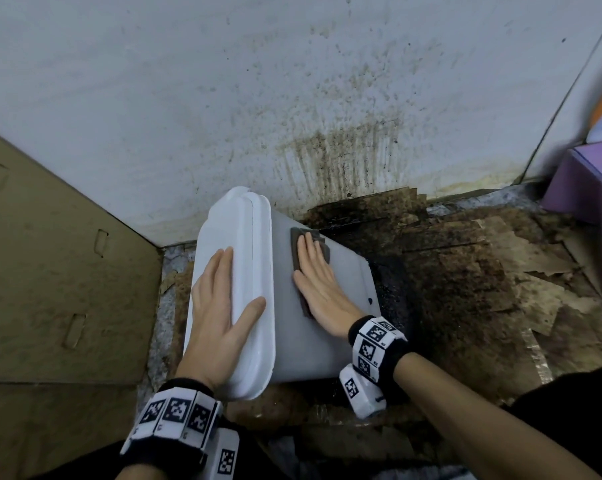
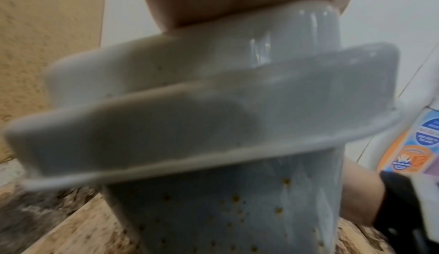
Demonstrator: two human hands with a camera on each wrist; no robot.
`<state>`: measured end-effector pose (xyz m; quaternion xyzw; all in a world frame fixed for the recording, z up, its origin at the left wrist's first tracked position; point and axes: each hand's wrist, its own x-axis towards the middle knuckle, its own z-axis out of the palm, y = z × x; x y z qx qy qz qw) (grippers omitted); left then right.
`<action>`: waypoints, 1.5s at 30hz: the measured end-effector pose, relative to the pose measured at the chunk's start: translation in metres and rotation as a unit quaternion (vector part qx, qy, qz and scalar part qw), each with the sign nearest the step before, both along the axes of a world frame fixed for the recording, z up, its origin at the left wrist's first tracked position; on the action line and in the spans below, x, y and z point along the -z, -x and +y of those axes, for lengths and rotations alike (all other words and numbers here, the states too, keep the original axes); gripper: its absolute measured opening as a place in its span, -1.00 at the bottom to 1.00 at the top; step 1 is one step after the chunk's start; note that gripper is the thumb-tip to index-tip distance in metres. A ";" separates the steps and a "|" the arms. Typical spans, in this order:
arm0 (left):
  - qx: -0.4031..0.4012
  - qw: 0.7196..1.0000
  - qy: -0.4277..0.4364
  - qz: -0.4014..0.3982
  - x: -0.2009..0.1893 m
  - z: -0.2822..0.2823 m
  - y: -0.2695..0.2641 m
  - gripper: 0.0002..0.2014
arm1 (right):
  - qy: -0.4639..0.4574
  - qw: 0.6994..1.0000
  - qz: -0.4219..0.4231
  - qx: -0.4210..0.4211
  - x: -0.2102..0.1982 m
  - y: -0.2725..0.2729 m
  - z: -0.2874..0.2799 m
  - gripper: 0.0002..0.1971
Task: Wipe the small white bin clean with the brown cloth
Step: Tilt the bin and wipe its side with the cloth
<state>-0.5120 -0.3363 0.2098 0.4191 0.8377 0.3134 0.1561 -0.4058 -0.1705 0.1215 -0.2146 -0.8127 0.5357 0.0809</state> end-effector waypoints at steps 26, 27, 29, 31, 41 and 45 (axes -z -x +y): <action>0.000 1.000 -0.011 0.015 0.000 0.001 -0.003 -0.15 | -0.009 0.987 0.083 0.139 -0.014 -0.026 -0.096 -0.44; 0.000 1.000 -0.011 0.016 0.000 0.001 -0.003 -0.15 | -0.014 0.986 0.092 0.140 -0.016 -0.027 -0.100 -0.46; 0.001 1.000 -0.010 0.018 0.000 0.001 -0.003 -0.15 | -0.030 0.984 0.100 0.143 -0.014 -0.032 -0.101 -0.47; 0.002 1.000 -0.011 0.020 0.001 0.000 -0.002 -0.14 | -0.052 0.983 0.108 0.138 -0.005 -0.037 -0.095 -0.45; 0.006 1.000 -0.017 0.008 -0.002 0.000 -0.003 -0.12 | 0.044 0.969 -0.002 0.242 0.097 -0.082 -0.067 -0.49; 0.001 1.000 -0.018 0.009 -0.001 0.000 -0.003 -0.12 | 0.074 0.958 -0.013 0.275 0.093 -0.073 -0.075 -0.48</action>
